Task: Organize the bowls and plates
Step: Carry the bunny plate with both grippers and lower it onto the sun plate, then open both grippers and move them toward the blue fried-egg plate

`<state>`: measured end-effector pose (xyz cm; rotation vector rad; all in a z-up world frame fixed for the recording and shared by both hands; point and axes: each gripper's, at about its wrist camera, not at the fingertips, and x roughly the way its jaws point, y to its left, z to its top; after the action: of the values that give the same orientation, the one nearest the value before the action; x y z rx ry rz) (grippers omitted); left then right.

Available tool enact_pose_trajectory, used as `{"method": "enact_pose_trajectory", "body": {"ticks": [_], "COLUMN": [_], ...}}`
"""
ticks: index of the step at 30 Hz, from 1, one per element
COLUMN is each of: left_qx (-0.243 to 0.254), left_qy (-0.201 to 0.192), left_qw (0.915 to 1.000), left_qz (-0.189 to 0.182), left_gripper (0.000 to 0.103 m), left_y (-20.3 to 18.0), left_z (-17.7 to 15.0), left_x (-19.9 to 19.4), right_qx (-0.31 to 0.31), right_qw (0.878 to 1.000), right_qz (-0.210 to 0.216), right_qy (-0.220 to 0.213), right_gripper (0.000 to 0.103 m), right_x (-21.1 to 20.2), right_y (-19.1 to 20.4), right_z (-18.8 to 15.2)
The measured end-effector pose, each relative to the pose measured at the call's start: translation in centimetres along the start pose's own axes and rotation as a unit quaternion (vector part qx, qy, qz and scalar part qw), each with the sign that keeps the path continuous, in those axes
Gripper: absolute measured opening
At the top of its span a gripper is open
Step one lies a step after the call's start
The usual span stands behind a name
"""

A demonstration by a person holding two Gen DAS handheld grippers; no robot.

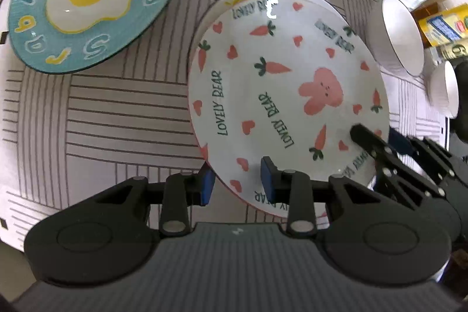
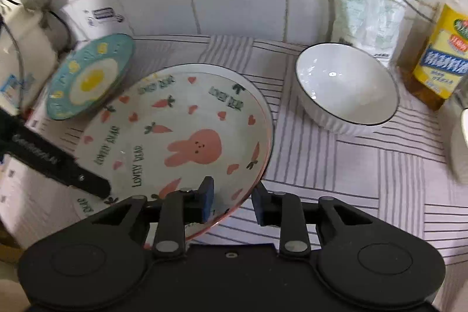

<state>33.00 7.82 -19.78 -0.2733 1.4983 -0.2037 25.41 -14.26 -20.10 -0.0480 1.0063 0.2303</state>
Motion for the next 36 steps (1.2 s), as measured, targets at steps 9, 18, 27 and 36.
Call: {"method": "enact_pose_trajectory", "body": {"ticks": [9,18,27,36], "left_qx": [0.019,0.038,0.053,0.017], "left_qy": [0.000,-0.025,-0.092,-0.167], "left_qw": [0.9998,0.9983,0.9941,0.9859], "left_qz": [-0.008,-0.036,-0.020,0.007], "left_gripper": [0.028,0.027,0.028,0.035], "left_y": [-0.1,1.9,7.2,12.4], "left_z": [-0.3,-2.8,-5.7,-7.0], "left_x": [-0.1,-2.9,-9.5,-15.4], "right_qx": [0.007,0.024,0.033,0.000], "right_qw": [1.000,0.997,0.993,0.981], "right_qz": [-0.029,-0.054,0.019,0.139], "right_qy": [-0.004,-0.050,-0.108,-0.136], "right_gripper": [0.034,0.036,0.036,0.041], "right_x": [1.1,-2.1,-7.7,-9.1], "right_y": [0.4,2.3,6.4,11.9], "right_z": [-0.3,-0.9,-1.4,1.4]}}
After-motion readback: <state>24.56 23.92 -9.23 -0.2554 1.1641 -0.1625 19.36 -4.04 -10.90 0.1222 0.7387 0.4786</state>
